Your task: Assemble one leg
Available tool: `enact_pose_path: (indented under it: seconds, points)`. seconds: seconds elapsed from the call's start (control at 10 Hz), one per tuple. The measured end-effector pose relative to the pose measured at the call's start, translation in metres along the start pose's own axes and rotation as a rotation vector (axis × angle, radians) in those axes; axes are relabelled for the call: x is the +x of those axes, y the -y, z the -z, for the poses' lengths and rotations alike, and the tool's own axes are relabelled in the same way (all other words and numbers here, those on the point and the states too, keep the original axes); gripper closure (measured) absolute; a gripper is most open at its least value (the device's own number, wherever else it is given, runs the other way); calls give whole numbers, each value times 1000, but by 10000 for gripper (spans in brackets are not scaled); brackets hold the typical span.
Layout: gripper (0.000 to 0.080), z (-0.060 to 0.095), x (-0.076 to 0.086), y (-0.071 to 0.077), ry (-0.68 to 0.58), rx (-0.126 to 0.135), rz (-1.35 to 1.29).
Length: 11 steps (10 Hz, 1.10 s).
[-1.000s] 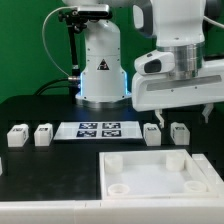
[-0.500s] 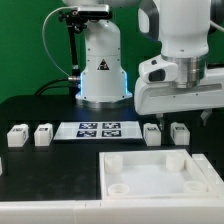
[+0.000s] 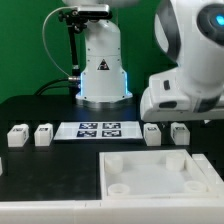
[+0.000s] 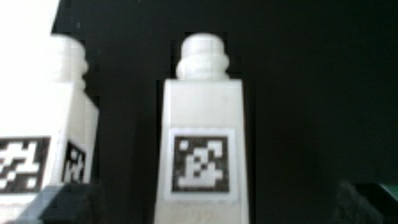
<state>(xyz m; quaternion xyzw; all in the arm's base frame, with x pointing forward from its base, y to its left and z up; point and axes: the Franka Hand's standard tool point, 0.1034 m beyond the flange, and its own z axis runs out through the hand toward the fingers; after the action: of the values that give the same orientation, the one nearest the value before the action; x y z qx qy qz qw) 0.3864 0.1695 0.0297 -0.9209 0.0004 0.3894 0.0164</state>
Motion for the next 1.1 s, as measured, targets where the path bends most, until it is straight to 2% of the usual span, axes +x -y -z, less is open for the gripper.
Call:
enact_pose_path:
  seconds: [0.1,0.3,0.6,0.8,1.0,1.1]
  points:
    - [151,1,3,0,44,1,3]
    - [151,-1,5,1,44,1,-4]
    - [151,-20,11,1,88,-2,-23]
    - [151,-21,11,2,87,-2,-22]
    - [411,-21,11,2,87,-2,-22]
    - [510,-21,11,2,87,-2,-22]
